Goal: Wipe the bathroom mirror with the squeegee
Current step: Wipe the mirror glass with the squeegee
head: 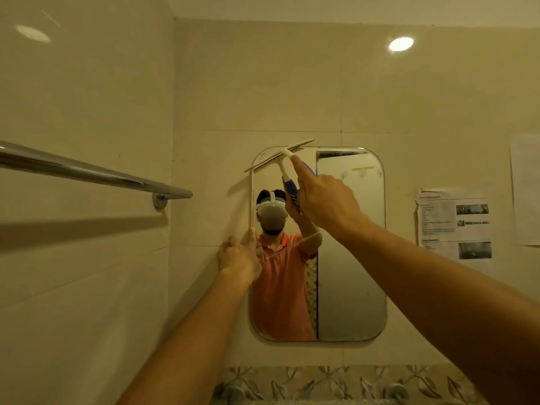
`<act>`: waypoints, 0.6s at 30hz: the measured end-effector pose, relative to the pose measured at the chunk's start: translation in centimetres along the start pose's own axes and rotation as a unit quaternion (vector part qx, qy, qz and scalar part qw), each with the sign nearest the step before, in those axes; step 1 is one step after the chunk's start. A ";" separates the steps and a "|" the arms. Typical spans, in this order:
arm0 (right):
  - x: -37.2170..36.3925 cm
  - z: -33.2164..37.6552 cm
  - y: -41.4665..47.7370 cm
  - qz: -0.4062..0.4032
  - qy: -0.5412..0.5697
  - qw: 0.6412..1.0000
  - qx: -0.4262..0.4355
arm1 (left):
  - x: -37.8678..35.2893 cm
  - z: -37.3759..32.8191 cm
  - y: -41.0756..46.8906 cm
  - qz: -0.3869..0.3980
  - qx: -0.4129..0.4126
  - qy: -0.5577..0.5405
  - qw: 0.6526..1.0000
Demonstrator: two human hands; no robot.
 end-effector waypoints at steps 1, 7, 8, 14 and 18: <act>-0.2 0.1 0.3 -0.001 -0.009 1.000 0.004 | 0.0 0.1 0.1 -0.001 0.000 -0.002 1.000; -1.7 0.2 0.8 -0.012 -0.030 0.999 0.019 | 0.2 0.1 0.2 -0.005 -0.009 -0.004 1.000; -2.1 0.0 0.7 -0.015 -0.032 0.999 0.018 | 0.2 0.1 0.1 -0.007 -0.009 -0.002 1.000; -3.8 -0.9 -2.2 0.005 -0.016 1.000 -0.008 | 0.1 0.7 0.0 -0.011 -0.016 -0.007 1.000; -4.0 -1.7 -5.7 0.029 0.002 0.999 -0.024 | -0.2 1.2 -0.1 -0.025 -0.025 -0.028 0.999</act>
Point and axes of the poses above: each hand's wrist, its own y-axis towards the middle knuckle, its own x-axis out of the back of the hand, z = x × y, the point moved 3 cm from there along y, towards the middle knuckle, and after that the axes turned 9 degrees about y, right-handed, at the moved point
